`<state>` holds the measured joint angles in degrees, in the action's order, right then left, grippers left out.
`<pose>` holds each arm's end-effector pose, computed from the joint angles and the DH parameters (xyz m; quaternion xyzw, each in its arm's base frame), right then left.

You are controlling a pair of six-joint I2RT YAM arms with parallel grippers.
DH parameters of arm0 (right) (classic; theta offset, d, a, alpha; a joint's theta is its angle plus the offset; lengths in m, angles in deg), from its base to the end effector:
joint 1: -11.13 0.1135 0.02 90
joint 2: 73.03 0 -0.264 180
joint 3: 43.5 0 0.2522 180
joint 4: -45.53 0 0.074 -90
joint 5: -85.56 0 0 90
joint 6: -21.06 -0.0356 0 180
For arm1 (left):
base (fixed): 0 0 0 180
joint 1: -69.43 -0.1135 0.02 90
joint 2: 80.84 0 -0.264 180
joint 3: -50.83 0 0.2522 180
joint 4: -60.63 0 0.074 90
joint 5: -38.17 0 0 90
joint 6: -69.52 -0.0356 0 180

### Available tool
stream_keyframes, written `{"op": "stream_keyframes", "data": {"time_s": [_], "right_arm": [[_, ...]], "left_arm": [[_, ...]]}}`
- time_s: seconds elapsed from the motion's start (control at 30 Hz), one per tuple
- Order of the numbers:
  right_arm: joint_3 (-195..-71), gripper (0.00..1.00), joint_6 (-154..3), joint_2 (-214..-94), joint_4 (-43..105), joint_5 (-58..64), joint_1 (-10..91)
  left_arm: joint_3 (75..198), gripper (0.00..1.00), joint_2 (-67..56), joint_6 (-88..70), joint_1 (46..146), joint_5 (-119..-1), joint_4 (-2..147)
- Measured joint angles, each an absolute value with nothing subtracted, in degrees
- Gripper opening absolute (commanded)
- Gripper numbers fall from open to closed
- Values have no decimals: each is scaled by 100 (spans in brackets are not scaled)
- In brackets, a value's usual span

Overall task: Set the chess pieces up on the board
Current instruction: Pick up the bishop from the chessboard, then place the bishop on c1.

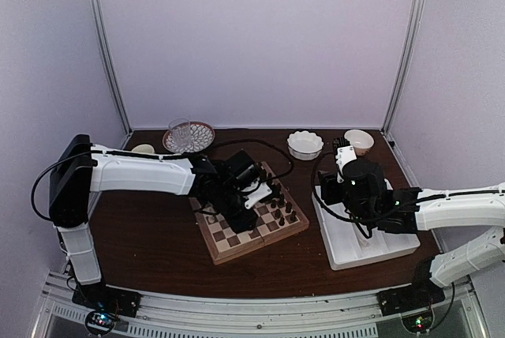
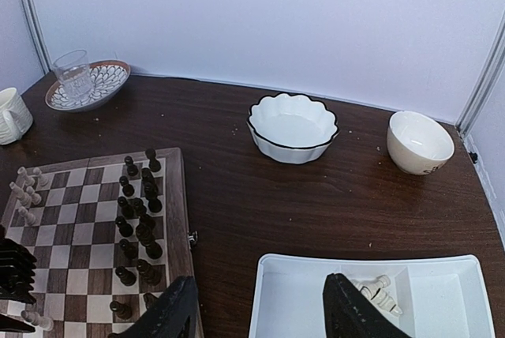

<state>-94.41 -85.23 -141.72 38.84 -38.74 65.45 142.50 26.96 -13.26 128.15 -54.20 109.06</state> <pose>0.1670 0.1981 0.2396 -0.1109 0.8117 0.0965 0.5653 0.2013 -0.3341 0.1959 0.4278 0.8764 -0.1367 0.1737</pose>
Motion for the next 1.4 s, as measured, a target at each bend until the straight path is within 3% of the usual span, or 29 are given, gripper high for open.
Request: {"op": "stream_keyframes", "data": {"time_s": [0.13,0.3,0.83,1.23,1.4], "right_arm": [[-9443,57,-8523,-14172,3887,-3870,6545],[-9441,57,-8523,-14172,3887,-3848,6545],[-9441,57,-8519,-14078,3887,-3813,6545],[-9441,57,-8519,-14073,3884,-3806,6545],[-9441,57,-8521,-14073,3884,-3791,6545]], "left_arm": [[14291,18,2725,-1328,12815,-5425,10913],[14324,0,2738,-1326,12815,-5449,10917],[14258,0,2543,-1345,12812,-5221,10948],[13100,0,229,-1186,12061,-4620,10725],[12883,0,-88,-972,11672,-4255,10721]]}}
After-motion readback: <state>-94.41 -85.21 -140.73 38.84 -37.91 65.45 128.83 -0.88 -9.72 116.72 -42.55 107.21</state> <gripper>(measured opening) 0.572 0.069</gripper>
